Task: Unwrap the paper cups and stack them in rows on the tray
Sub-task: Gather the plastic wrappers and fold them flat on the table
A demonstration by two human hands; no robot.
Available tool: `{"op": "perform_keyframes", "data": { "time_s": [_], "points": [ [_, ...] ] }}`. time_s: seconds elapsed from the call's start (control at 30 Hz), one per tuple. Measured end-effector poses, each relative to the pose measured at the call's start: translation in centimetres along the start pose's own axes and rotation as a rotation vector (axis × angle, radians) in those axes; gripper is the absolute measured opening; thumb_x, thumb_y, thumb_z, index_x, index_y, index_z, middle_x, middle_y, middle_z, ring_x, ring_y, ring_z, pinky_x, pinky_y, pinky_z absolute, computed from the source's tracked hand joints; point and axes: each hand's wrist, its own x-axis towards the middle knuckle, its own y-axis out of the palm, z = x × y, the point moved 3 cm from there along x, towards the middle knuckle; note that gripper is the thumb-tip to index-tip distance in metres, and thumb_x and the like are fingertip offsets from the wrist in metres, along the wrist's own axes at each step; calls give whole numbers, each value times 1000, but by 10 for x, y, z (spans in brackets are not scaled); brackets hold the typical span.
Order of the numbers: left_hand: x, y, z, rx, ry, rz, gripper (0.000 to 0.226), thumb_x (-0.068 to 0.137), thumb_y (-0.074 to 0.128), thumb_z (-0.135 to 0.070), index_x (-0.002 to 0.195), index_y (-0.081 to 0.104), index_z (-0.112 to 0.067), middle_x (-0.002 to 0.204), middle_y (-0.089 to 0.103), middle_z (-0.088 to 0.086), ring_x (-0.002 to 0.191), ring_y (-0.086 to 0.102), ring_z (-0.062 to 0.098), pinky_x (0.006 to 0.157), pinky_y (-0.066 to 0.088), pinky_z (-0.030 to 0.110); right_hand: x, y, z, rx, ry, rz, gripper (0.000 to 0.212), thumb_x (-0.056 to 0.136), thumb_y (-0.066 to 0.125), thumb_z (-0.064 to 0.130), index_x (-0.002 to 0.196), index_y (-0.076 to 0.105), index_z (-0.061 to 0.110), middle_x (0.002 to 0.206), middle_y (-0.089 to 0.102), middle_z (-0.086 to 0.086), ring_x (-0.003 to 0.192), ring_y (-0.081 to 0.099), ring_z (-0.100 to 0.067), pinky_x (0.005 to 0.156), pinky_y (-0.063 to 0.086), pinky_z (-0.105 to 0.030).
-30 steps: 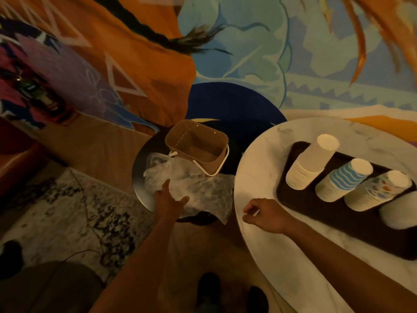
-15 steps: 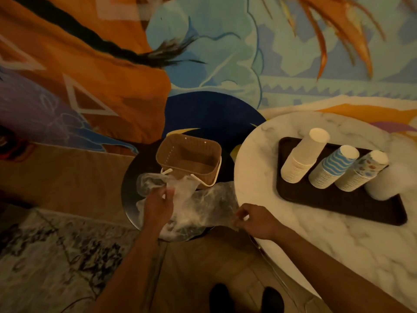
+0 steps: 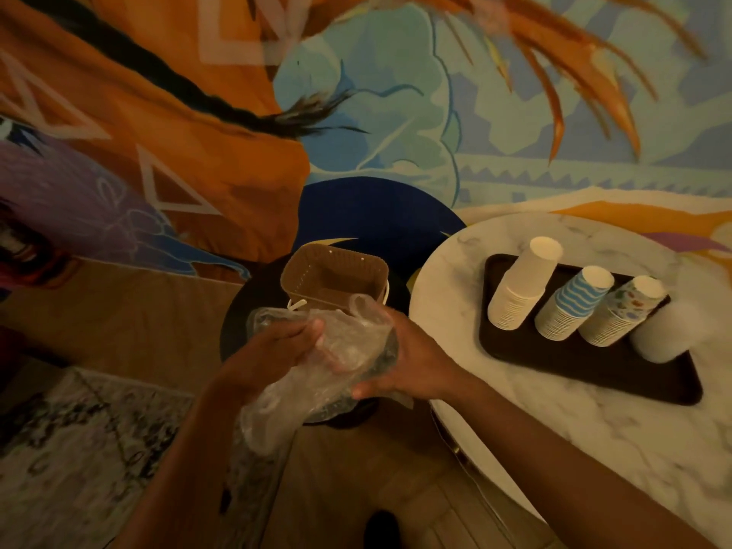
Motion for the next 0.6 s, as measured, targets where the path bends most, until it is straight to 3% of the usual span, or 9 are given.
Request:
{"op": "perform_keyframes", "data": {
  "time_s": [0.1,0.23,0.37,0.43,0.53,0.57,0.6],
  "points": [
    [-11,23,-27,70,-15,59,40,104,49,-45,101,70,-12,94,71,8,86,70,18,81,56,22,-11,-18,25,-60,-75,-6,135,47,94,65,155,15,52,160,29,22,148,32,-10,118,36,-41],
    [-25,67,-66,109,14,-24,26,106,47,-38,87,65,-37,77,66,-11,80,63,4,64,46,10,-46,-53,37,-57,-76,73,76,62,92,56,129,59,45,126,62,23,119,58,-5,103,52,-41],
    [-40,104,-94,-56,86,-179,37,105,45,-48,90,71,-27,70,68,-6,66,65,0,60,49,20,-95,-102,19,-46,54,64,61,72,85,59,125,66,35,118,70,14,107,66,-6,96,56,-37],
    [-41,116,-99,-218,74,-333,39,104,48,-48,99,73,-19,76,68,7,68,63,12,56,50,21,-120,-129,4,62,137,27,51,75,83,59,115,73,29,110,76,10,102,71,-8,97,57,-40],
    [-37,131,-103,-638,-19,-249,54,99,44,-64,125,66,-22,94,76,5,79,67,21,71,53,37,-147,-160,-12,327,230,-122,30,82,82,42,99,79,18,96,80,3,92,76,-13,98,57,-43],
    [-35,141,-101,-730,-69,-182,59,97,39,-70,131,62,-28,109,76,6,97,69,24,88,54,44,-155,-169,-17,393,250,-199,29,82,81,43,96,79,18,93,80,3,91,76,-13,98,57,-43],
    [-35,149,-97,-735,-72,-185,54,98,39,-69,136,57,-35,126,71,10,120,64,26,110,43,47,-163,-177,-23,445,277,-276,28,83,80,45,94,80,18,91,80,4,90,76,-14,96,57,-42]
  ]
}}
